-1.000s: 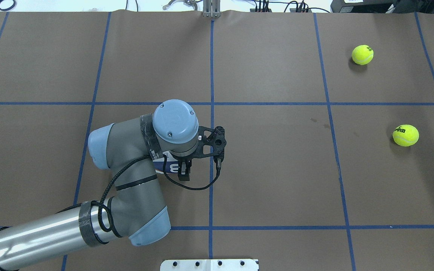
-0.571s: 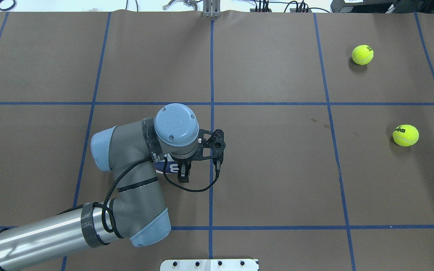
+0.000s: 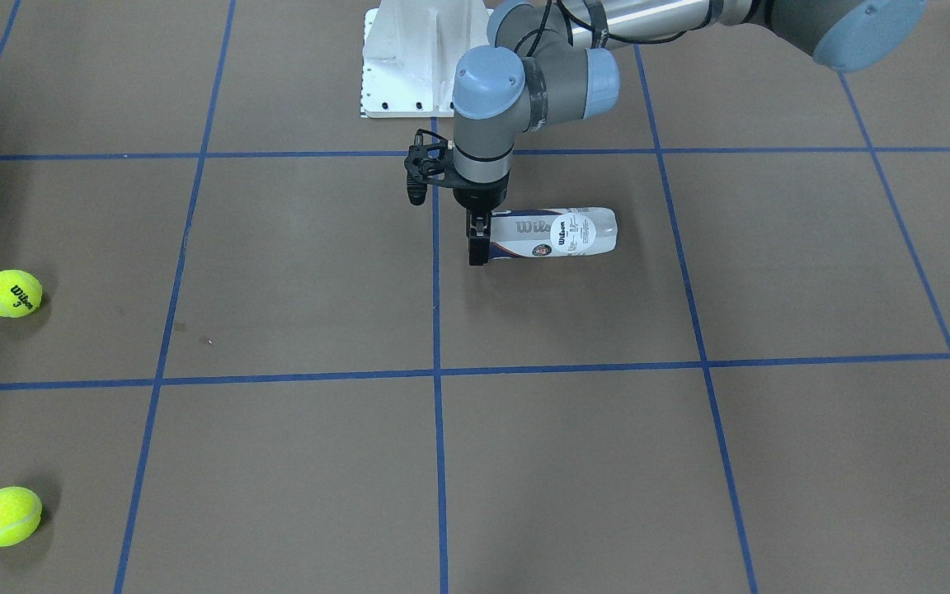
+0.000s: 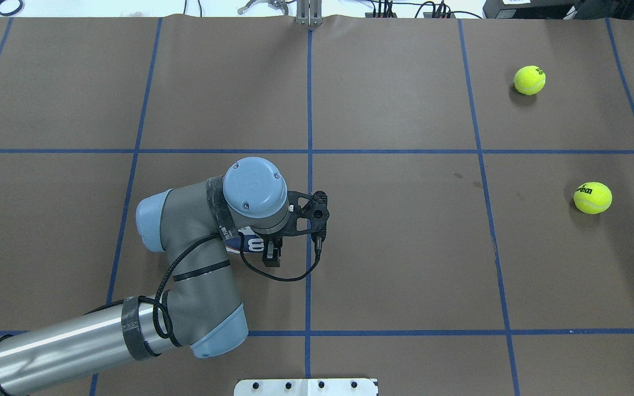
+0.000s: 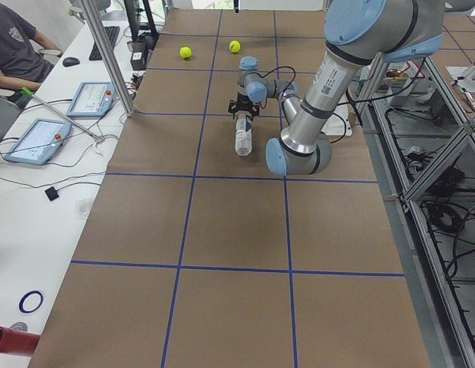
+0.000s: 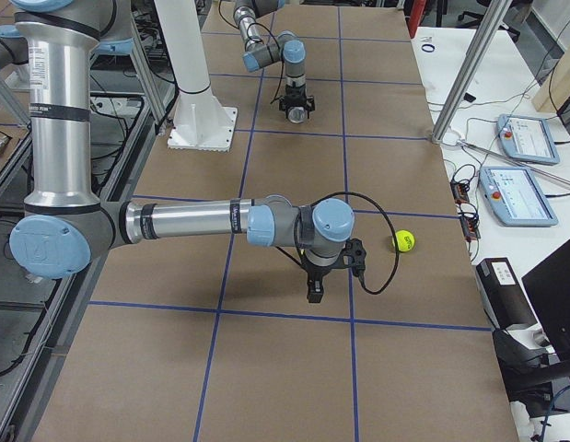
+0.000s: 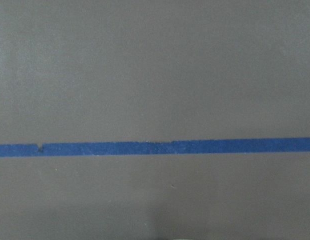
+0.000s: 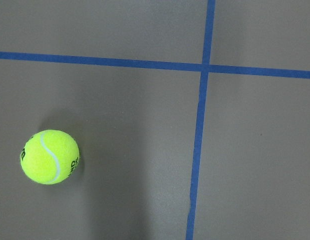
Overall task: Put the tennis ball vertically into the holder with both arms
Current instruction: 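Close the left gripper around the can's open end, then lift the can with the left gripper and stand it upright, then grasp the nearer yellow tennis ball with the right gripper while left holds can, then carry the ball with the right gripper over the can's opening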
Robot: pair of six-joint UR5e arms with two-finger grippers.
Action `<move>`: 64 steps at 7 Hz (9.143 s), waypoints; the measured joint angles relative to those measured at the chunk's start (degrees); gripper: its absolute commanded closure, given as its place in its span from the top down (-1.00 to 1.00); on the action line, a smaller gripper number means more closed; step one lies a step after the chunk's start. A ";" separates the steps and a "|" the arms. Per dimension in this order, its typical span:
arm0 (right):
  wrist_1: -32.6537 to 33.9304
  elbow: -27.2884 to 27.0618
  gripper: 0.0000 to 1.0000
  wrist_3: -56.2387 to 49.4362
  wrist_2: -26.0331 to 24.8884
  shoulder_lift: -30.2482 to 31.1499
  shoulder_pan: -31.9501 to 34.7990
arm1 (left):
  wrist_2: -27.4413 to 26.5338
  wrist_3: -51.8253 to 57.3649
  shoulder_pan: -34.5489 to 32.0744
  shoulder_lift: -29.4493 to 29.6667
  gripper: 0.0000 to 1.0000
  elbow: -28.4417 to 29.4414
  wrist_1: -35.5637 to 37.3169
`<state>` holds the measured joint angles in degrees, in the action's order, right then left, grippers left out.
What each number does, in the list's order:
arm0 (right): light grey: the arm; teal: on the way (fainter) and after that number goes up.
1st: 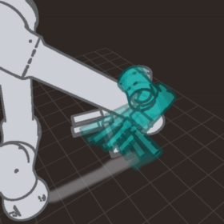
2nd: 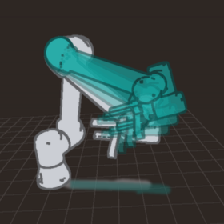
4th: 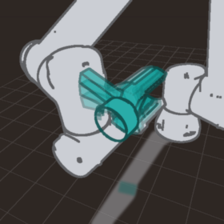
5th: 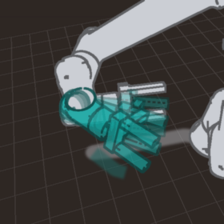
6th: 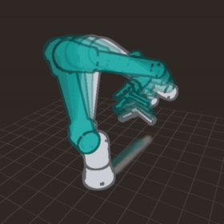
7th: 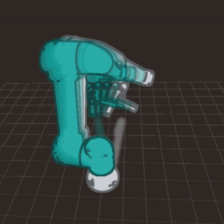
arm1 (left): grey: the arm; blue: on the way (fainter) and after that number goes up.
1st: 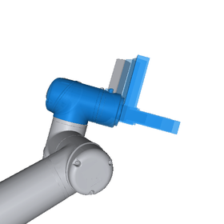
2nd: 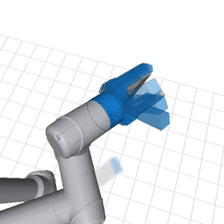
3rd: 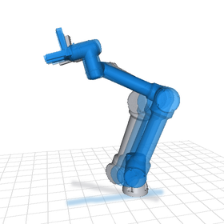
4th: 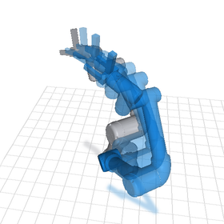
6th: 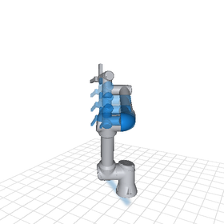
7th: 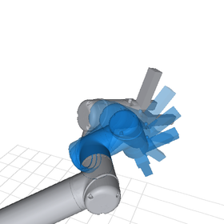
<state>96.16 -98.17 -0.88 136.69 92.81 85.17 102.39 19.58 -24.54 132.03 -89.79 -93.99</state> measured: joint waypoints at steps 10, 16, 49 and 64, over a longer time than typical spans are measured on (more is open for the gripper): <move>0.08 -0.03 0.99 0.00 0.09 0.00 0.00 | -0.27 -0.32 -0.19 -1.24 0.53 -1.18 0.03; -0.18 -0.17 0.99 -0.08 1.65 0.00 0.00 | -3.42 -2.04 -1.59 -2.08 0.38 -11.41 -0.97; -25.15 4.13 0.97 25.78 -6.61 -2.55 -23.06 | -31.82 -30.74 3.18 -1.69 0.45 25.82 -112.03; -23.53 -3.78 -1.00 68.28 -1.83 -24.01 -29.70 | -32.10 -30.74 3.18 -1.77 0.69 25.80 -112.12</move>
<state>72.63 -101.95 67.41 134.86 68.81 55.47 70.29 -11.16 -21.36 130.25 -63.99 -206.10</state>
